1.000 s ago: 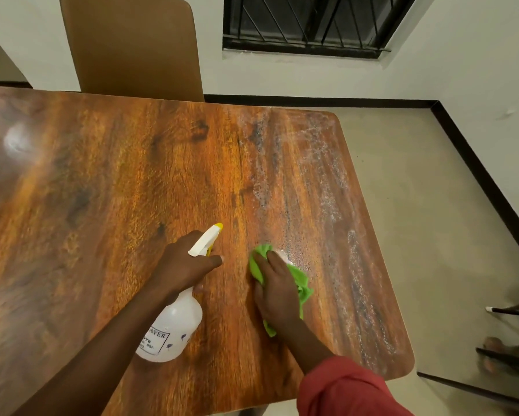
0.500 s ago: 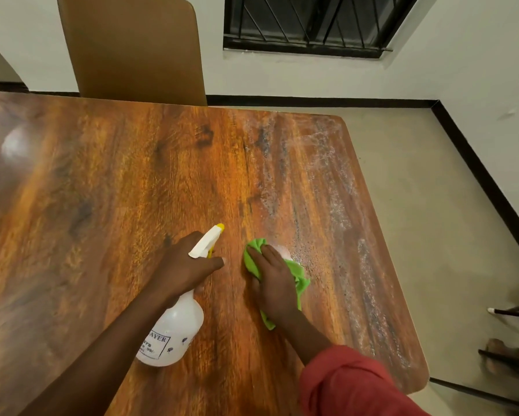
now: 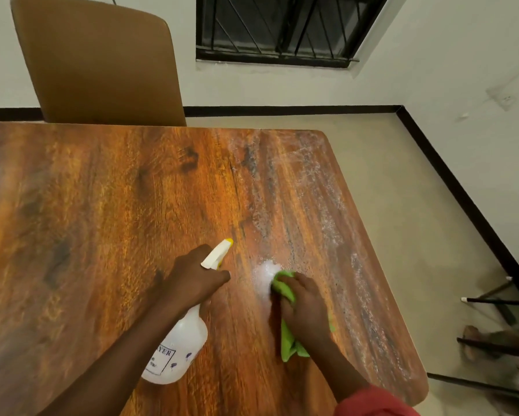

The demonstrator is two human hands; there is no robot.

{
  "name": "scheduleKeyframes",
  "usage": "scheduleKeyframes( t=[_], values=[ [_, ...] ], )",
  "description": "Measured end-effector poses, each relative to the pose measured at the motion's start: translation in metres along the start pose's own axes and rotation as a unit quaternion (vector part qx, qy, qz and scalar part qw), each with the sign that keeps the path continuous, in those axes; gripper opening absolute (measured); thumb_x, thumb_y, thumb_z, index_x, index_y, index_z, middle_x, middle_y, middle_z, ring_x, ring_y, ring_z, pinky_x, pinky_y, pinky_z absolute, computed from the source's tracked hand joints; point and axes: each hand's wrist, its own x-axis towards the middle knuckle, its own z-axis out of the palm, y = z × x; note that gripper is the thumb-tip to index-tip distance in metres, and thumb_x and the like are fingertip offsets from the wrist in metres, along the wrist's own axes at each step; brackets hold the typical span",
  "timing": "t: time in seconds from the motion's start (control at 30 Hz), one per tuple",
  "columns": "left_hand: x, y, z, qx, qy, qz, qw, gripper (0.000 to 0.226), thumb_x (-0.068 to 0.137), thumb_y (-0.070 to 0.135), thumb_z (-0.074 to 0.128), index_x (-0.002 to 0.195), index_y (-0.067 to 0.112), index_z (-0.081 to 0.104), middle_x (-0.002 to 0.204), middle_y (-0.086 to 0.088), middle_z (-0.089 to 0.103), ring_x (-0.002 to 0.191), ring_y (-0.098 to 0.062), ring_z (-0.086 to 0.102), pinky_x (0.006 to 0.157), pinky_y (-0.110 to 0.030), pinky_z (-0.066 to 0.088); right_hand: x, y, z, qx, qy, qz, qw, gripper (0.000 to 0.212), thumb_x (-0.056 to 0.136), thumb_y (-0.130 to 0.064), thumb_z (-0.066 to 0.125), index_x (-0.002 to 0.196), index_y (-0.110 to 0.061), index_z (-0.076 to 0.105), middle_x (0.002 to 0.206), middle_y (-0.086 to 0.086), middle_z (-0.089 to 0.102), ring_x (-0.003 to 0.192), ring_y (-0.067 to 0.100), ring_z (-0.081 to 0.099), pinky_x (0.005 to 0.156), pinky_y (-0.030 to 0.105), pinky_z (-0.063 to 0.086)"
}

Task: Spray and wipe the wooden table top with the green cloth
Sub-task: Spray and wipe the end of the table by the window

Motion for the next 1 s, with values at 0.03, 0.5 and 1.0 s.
scheduleKeyframes(
  t=[0.03, 0.5, 1.0],
  values=[
    [0.003, 0.001, 0.002, 0.024, -0.006, 0.005, 1.0, 0.029, 0.081, 0.022, 0.071, 0.106, 0.014, 0.059, 0.092, -0.012, 0.065, 0.063, -0.023, 0.057, 0.06, -0.031, 0.045, 0.003, 0.007, -0.007, 0.013, 0.03, 0.038, 0.999, 0.046, 0.079, -0.028, 0.05, 0.121, -0.019, 0.065, 0.123, 0.006, 0.06, 0.11, 0.027, 0.054, 0.085, 0.031, 0.039],
    [0.017, 0.031, 0.023, 0.097, -0.008, -0.026, 0.995, 0.03, 0.078, 0.023, 0.075, 0.074, 0.02, 0.046, 0.074, -0.003, 0.054, 0.056, -0.016, 0.052, 0.048, -0.022, 0.036, 0.048, 0.018, -0.018, 0.21, 0.155, 0.086, 0.961, 0.05, 0.079, -0.039, 0.042, 0.117, -0.018, 0.068, 0.119, 0.003, 0.065, 0.109, 0.021, 0.057, 0.094, 0.039, 0.046],
    [0.065, 0.094, 0.009, -0.024, 0.109, 0.002, 0.994, 0.022, 0.081, 0.008, 0.064, 0.101, 0.006, 0.057, 0.078, -0.018, 0.059, 0.049, -0.028, 0.053, 0.047, -0.03, 0.043, 0.045, 0.023, -0.009, 0.19, 0.063, 0.006, 0.98, 0.042, 0.08, -0.031, 0.048, 0.117, -0.024, 0.068, 0.115, -0.006, 0.063, 0.106, -0.001, 0.047, 0.092, 0.001, 0.027]
  ],
)
